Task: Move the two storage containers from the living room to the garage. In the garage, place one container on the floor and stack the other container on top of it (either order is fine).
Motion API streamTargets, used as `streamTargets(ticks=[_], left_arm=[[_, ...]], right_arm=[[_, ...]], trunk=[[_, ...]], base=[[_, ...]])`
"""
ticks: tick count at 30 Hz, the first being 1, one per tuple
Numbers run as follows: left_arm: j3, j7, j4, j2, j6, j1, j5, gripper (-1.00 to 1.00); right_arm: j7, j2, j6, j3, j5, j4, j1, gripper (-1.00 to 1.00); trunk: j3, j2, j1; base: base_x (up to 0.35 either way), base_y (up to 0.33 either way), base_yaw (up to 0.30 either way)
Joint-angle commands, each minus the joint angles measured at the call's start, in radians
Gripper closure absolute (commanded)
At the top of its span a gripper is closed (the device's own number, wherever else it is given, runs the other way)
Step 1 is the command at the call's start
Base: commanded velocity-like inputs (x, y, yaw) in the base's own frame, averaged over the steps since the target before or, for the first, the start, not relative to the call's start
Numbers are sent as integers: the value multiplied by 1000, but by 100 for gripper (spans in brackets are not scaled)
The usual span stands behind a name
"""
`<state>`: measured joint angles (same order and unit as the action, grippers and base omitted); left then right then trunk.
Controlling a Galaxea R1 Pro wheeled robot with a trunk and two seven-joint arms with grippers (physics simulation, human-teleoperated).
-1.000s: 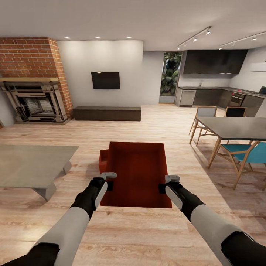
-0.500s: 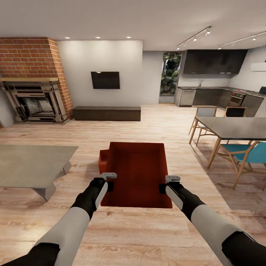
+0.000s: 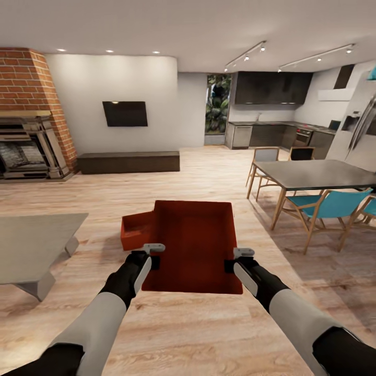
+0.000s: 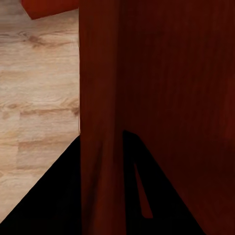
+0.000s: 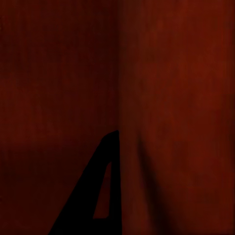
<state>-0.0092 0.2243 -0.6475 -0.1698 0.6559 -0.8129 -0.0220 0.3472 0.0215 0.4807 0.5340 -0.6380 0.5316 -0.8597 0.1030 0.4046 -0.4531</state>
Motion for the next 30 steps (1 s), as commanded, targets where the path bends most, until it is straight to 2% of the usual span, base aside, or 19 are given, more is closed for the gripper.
streamTargets(ticks=[1, 30], left_arm=[[-5, 9, 58, 13, 31, 0, 14, 100], [-5, 8, 58, 13, 31, 0, 14, 100]], right_arm=[[13, 14, 9, 5, 31, 4, -2, 100], [13, 14, 9, 4, 31, 4, -2, 100]], trunk=[[2, 2, -1], [2, 2, -1]], base=[[0, 0, -281], [0, 0, -281]])
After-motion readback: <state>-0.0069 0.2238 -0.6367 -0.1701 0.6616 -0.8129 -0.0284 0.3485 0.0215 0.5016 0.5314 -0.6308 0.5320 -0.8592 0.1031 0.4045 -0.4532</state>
